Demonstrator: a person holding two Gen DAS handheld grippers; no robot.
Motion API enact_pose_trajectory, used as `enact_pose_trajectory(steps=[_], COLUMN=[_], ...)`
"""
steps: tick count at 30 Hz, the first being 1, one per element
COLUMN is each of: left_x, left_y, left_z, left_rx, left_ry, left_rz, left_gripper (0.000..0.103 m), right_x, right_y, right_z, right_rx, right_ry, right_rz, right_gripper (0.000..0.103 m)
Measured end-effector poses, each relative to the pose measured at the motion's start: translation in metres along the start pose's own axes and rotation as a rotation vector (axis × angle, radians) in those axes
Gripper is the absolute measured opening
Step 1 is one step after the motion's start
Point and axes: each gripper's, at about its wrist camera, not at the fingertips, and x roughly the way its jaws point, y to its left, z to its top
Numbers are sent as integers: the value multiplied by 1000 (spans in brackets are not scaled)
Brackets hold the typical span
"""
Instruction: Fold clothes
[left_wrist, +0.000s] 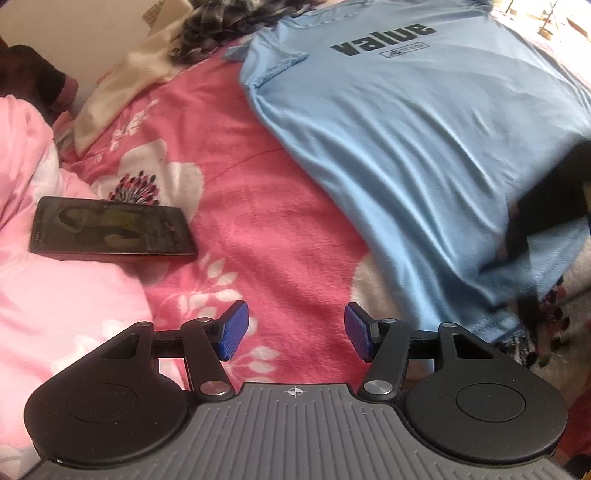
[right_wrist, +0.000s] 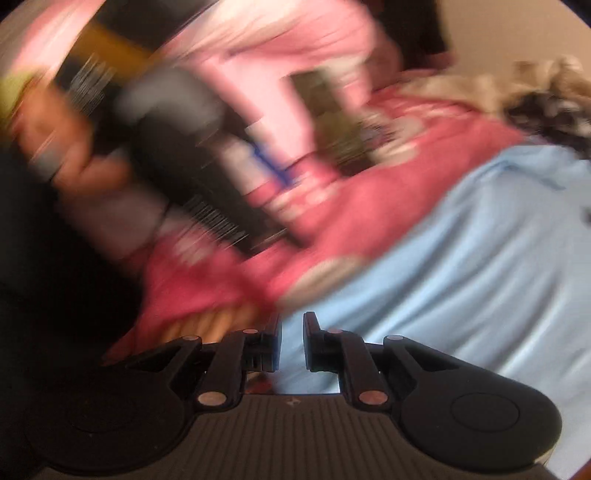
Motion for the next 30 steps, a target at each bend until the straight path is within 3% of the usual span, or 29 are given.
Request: enact_pose_trajectory(steps=[2,4,6,11,14,18,20,24,26,30], left_x=[0,-2,-3,-2,-2,0,-2,-7,-8,-10], left_y=[3,6,9,12,11,6,0,-12,-16,-24], left_z=[0,1,1,-1,-3,-4,-4,-6,-6,-2], left_rx=[-7,-16,-22,-28,-20,-14,1,32,38,43], left_ry=[1,-3,-9,-3,-10,-9,-15,-34,-41,-69], left_rz=[7,12,15,17,11,-8,-19,-43,-53,-89], left_gripper=[57,57,57,57,57,57,57,57,57,57], right_x=[2,19,37,44,28,12,15,13,4,-8], right_y=[-24,-39,-33,10,3,-29,-27,6,9,-28], right_z=[11,16,12,4,1,-9,-22,-39,-41,-34], right_rx=[37,49,51,41,131,238,249,205,206,335], right_ry=[-31,-22,20,41,3,-12,46,130,115,23], right_rz=[-91,-128,-79,154,148,25,62,253,246,150], right_gripper=[13,13,14,13,13,13,13,13,13,13])
